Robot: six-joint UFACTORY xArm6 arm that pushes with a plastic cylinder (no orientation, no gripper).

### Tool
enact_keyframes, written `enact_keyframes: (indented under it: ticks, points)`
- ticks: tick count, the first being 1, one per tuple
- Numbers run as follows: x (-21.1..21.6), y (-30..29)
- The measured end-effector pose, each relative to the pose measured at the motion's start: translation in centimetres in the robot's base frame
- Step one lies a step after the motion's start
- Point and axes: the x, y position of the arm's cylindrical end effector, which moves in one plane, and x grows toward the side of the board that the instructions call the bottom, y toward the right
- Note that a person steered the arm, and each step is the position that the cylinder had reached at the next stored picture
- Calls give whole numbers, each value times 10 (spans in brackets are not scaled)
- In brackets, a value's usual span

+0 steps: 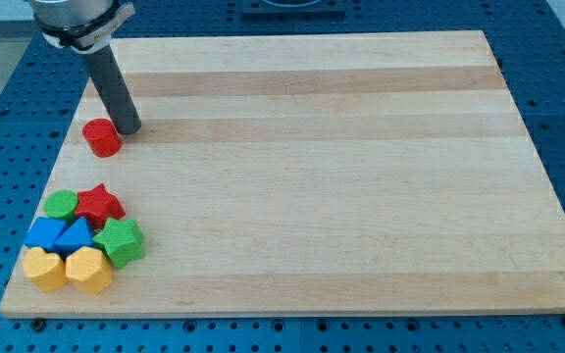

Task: Move your arm closer to the yellow hexagon

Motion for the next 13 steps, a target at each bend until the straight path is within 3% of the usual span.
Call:
enact_keyframes:
  ticks: [2, 4, 6, 7, 10, 13]
  points:
    - [4, 179]
    - [15, 196]
    - [136, 277]
    - [229, 274]
    - [238, 245]
    - [238, 103]
